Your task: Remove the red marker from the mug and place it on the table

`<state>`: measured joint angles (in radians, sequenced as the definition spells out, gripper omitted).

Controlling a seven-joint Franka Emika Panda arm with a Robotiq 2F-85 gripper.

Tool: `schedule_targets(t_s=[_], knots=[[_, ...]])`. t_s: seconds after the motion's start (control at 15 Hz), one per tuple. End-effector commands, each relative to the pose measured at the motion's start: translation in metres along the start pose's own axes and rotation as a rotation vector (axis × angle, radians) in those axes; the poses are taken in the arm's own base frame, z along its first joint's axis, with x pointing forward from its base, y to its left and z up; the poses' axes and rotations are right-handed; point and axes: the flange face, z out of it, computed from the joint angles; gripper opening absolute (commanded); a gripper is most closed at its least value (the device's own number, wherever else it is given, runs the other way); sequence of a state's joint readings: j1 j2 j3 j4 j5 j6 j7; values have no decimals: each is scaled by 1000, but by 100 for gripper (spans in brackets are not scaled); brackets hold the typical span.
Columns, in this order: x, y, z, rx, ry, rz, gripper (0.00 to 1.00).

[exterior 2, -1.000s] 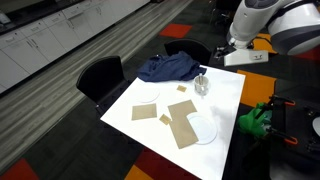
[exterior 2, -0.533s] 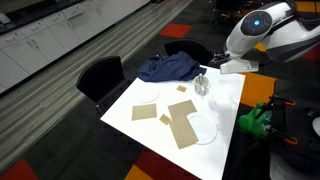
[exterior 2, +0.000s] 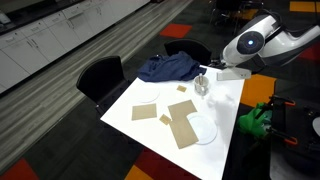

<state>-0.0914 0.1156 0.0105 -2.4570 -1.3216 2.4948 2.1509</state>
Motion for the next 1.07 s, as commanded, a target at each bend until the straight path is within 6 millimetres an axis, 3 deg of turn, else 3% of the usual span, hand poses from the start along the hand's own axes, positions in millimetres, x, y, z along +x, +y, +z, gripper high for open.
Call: schedule_targets(t_s=[0.0,0.13,0.2,0.67,0.93,1.0], knots=[[-8,-15,18,13,1,18,100],[-13,-21,27,7,-12,12,100],[-11,-11,18,-13,-7,-1,100],[-12,-12,24,-29,-11,7,100],[-17,-22,33,-43,-17,36,100],[-18,-25,35,-39,-25,37,95]])
